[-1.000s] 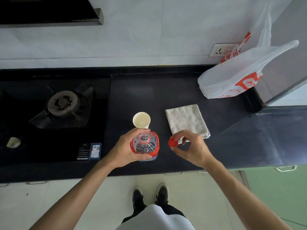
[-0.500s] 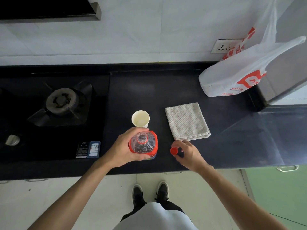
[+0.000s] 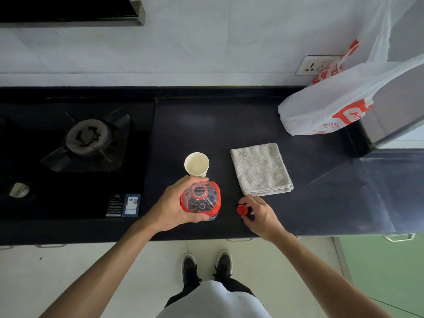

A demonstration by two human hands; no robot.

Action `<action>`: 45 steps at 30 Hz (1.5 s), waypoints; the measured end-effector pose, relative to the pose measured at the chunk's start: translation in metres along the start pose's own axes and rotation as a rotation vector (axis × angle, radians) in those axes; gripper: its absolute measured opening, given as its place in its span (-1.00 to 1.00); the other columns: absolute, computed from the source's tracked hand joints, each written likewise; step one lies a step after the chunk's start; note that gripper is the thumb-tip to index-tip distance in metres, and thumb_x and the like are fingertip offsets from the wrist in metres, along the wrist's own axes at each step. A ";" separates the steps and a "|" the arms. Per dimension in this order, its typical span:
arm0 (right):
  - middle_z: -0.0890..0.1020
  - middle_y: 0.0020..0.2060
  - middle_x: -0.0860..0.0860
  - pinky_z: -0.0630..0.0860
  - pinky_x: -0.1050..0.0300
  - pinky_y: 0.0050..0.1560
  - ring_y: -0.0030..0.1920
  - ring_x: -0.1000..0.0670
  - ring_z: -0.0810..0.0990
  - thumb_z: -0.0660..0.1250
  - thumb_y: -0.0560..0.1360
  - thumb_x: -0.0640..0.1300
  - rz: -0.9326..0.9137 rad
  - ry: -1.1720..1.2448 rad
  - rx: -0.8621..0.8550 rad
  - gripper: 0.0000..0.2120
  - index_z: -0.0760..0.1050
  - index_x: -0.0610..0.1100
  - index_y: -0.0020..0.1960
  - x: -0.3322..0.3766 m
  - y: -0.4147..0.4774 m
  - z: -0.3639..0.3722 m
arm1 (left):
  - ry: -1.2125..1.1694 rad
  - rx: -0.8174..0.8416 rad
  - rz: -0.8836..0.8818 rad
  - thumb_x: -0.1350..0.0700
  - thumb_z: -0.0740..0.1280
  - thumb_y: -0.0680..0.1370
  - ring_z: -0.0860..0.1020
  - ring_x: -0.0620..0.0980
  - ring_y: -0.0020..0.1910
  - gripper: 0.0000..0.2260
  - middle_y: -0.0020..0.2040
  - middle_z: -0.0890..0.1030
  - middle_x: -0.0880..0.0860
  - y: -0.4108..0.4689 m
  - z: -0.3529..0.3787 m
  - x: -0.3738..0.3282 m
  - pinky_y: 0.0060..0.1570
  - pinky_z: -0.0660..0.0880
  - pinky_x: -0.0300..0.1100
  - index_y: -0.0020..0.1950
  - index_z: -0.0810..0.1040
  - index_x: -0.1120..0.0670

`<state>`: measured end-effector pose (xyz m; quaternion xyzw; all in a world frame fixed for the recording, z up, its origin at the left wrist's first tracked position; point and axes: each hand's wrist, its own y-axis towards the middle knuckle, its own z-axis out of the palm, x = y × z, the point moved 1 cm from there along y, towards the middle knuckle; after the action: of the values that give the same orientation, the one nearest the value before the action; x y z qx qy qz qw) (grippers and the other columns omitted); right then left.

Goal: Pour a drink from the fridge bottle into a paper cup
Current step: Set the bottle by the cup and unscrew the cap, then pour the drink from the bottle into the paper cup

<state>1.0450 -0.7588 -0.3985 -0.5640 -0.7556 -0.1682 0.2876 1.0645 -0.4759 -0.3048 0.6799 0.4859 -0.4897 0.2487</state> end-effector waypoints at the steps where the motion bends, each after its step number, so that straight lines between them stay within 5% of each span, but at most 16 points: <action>1: 0.61 0.01 0.05 0.58 0.10 -0.07 0.01 0.02 0.53 0.48 0.34 -0.30 0.000 -0.005 0.000 -0.60 0.53 -0.13 0.15 0.000 0.000 0.000 | -0.003 0.001 0.001 -0.01 0.65 0.30 0.47 -0.20 0.32 -0.26 0.28 0.45 -0.30 0.000 0.000 -0.001 0.13 0.59 -0.25 0.40 0.39 -0.15; 9: 0.58 0.06 0.06 0.59 0.04 -0.01 0.07 0.01 0.53 0.49 0.37 -0.24 -0.025 -0.031 0.052 -0.58 0.49 -0.09 0.19 0.000 0.000 -0.003 | -0.003 -0.013 0.016 0.01 0.65 0.30 0.47 -0.20 0.32 -0.26 0.29 0.46 -0.25 0.000 0.000 -0.003 0.15 0.57 -0.29 0.40 0.40 -0.09; 17: 0.52 0.09 0.12 0.52 0.28 -0.04 0.04 0.08 0.51 0.53 0.41 -0.15 -0.004 0.109 -0.067 -0.56 0.48 -0.08 0.23 0.026 0.034 -0.036 | -0.003 -0.008 0.012 0.01 0.65 0.31 0.44 -0.18 0.36 -0.26 0.30 0.44 -0.26 -0.001 0.000 -0.004 0.15 0.55 -0.32 0.42 0.39 -0.09; 26: 0.46 0.33 -0.05 0.50 0.28 -0.06 0.26 -0.01 0.48 0.60 0.33 -0.22 0.044 0.283 0.119 -0.20 0.27 -0.13 0.44 0.048 0.133 -0.008 | 0.003 -0.011 -0.003 0.02 0.65 0.32 0.43 -0.21 0.36 -0.26 0.30 0.43 -0.29 -0.001 0.001 -0.005 0.15 0.54 -0.35 0.40 0.37 -0.14; 31: 0.45 0.35 -0.06 0.46 0.13 0.11 0.29 -0.01 0.46 0.65 0.28 -0.14 0.047 0.340 0.181 -0.06 0.19 -0.12 0.49 0.055 0.151 0.016 | -0.024 -0.017 -0.022 0.06 0.65 0.32 0.44 -0.22 0.36 -0.26 0.30 0.44 -0.28 0.000 0.002 -0.009 0.17 0.51 -0.38 0.41 0.37 -0.13; 42: 0.61 0.10 0.09 0.55 -0.08 0.21 0.16 0.03 0.57 0.62 0.27 -0.04 0.116 0.501 0.136 -0.36 0.44 0.04 0.27 0.065 0.163 0.036 | -0.043 -0.016 -0.070 0.10 0.64 0.34 0.44 -0.23 0.35 -0.25 0.31 0.45 -0.20 -0.002 0.003 -0.010 0.22 0.51 -0.33 0.43 0.37 -0.04; 45: 0.61 0.09 0.08 0.56 0.00 0.17 0.13 0.05 0.58 0.62 0.28 -0.10 0.116 0.501 0.115 -0.38 0.45 0.00 0.27 0.065 0.164 0.031 | -0.067 -0.017 -0.082 0.09 0.65 0.32 0.45 -0.18 0.36 -0.24 0.32 0.45 -0.16 -0.002 0.003 -0.010 0.22 0.54 -0.25 0.43 0.37 -0.06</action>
<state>1.1798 -0.6415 -0.3929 -0.5299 -0.6355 -0.2425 0.5065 1.0613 -0.4815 -0.2964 0.6405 0.5088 -0.5180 0.2504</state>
